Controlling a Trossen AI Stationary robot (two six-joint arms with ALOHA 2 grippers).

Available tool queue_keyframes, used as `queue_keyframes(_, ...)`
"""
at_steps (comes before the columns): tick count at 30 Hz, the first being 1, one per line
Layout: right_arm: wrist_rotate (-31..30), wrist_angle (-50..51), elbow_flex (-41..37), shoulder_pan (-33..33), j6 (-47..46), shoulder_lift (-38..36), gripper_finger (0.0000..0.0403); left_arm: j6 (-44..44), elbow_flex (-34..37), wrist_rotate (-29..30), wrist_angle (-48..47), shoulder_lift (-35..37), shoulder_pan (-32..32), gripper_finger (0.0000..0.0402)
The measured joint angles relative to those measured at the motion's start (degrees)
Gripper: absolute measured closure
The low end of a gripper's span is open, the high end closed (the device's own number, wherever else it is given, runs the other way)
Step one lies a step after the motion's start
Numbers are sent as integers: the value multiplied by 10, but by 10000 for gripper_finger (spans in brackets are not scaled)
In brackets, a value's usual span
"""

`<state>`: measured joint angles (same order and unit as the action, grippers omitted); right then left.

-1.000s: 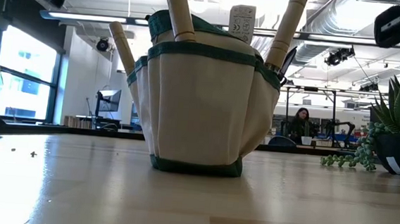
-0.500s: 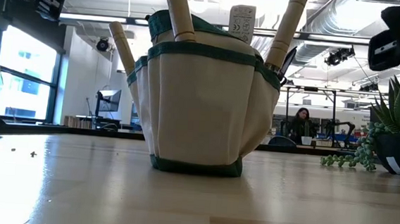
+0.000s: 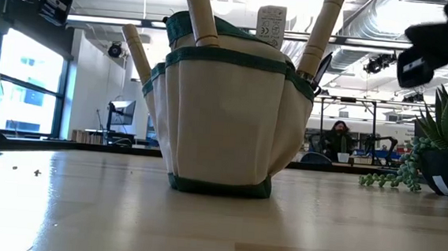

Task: Pick & Place Garden tools in Gardening bag
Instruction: Return to Home Position

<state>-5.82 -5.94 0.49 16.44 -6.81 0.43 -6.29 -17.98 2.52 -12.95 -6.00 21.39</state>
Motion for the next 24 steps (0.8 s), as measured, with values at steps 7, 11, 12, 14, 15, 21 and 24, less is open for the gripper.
queue_keyframes(7,45,44,0,-59,-54,0,399,-3,0,0,-1,-1,0,401)
queue_keyframes(11,33,46,0,-61,-51,0,399,-11,0,-1,-2,-1,0,401)
queue_keyframes(12,32,55,2,-61,-51,0,399,-15,0,-1,-4,-1,0,401)
queue_keyframes(14,31,82,11,-61,-53,0,399,-16,0,-1,-9,-1,0,401)
queue_keyframes(15,26,99,18,-60,-53,0,399,-17,0,-1,-9,-1,0,401)
queue_keyframes(21,-4,136,31,-61,-48,0,399,-16,0,-1,-9,-1,0,401)
queue_keyframes(24,-1,131,31,-61,-39,0,399,-15,0,-2,-9,-1,0,401)
